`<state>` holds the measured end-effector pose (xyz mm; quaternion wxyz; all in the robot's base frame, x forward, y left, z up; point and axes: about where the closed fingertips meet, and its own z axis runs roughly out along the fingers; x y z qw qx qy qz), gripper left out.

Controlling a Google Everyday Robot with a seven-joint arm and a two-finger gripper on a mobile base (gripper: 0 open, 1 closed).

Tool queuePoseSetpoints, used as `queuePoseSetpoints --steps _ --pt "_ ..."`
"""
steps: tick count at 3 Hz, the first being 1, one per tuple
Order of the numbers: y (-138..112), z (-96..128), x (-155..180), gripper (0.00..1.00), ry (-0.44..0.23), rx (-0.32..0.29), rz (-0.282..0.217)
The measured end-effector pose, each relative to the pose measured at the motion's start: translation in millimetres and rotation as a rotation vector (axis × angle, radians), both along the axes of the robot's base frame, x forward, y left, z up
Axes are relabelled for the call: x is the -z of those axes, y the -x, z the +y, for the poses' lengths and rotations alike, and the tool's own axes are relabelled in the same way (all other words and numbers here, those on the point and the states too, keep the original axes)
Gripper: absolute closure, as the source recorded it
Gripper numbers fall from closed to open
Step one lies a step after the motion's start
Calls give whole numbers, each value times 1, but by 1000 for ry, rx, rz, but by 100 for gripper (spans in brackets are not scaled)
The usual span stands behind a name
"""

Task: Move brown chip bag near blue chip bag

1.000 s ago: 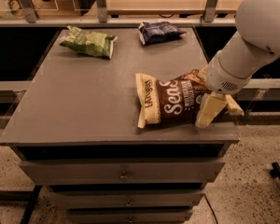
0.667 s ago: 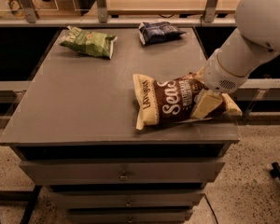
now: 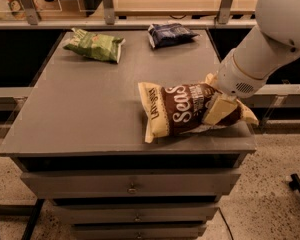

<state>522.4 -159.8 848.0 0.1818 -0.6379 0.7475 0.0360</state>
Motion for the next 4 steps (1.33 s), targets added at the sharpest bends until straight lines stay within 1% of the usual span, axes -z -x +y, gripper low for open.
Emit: queuePoseSetpoints --steps 1,2,4 --pt "1 0 -1 100 -9 8 -8" --pt "-8 0 -3 100 -50 14 -31" --pt "-72 -3 -47 100 -58 13 -164"
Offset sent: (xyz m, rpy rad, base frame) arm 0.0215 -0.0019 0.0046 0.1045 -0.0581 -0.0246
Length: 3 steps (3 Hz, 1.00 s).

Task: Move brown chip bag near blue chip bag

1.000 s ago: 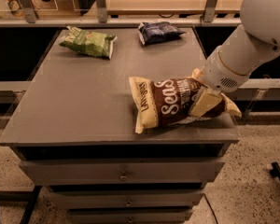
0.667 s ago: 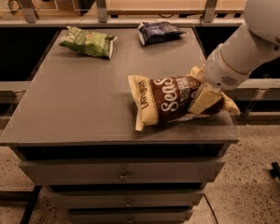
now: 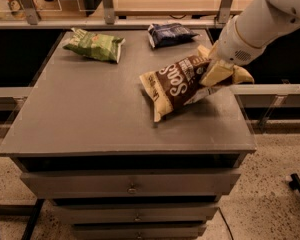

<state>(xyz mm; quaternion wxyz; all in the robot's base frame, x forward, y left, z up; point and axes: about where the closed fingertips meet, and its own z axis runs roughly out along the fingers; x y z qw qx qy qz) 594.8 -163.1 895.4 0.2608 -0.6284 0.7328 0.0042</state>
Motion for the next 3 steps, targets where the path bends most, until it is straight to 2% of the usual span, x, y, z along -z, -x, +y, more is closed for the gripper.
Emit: queuePoseSetpoints --steps 1,3 --pt "-36 -9 -18 100 -37 21 -43" --pt "-96 -20 -36 100 -227 72 -88"
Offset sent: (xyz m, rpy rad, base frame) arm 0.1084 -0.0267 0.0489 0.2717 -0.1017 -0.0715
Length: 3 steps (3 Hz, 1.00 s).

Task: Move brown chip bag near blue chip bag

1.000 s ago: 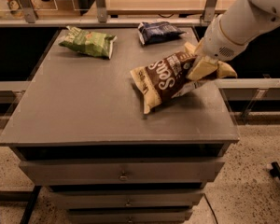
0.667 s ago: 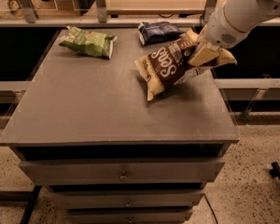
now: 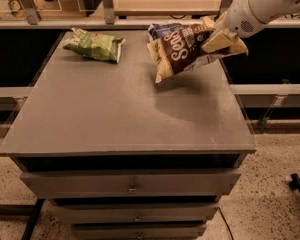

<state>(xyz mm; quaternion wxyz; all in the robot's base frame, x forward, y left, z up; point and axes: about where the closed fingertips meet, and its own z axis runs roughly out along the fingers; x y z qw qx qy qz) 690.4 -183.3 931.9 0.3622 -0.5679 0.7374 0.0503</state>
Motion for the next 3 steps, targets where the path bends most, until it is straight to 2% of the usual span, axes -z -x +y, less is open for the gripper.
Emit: queuePoseSetpoints --steps 1,2,3 --pt "-25 -3 -3 100 -102 32 -29" --pt "-43 -1 -5 84 -169 63 -83" --pt "-58 4 -2 61 -207 85 -158"
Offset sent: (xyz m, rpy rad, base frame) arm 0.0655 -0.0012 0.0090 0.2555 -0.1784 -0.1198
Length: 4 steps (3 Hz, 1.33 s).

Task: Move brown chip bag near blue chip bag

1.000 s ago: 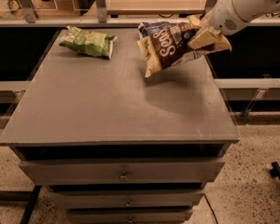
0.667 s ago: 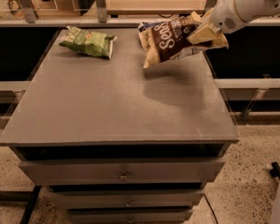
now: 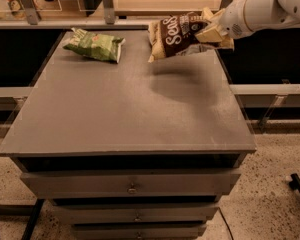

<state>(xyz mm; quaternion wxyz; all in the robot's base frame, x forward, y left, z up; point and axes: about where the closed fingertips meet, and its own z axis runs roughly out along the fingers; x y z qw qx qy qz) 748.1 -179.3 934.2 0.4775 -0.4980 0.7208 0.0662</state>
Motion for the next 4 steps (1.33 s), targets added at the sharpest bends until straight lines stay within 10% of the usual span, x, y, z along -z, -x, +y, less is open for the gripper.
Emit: queuePoseSetpoints --steps 2,4 --pt "-6 5 1 13 -9 5 -13" --pt "-7 8 3 0 -10 1 -9"
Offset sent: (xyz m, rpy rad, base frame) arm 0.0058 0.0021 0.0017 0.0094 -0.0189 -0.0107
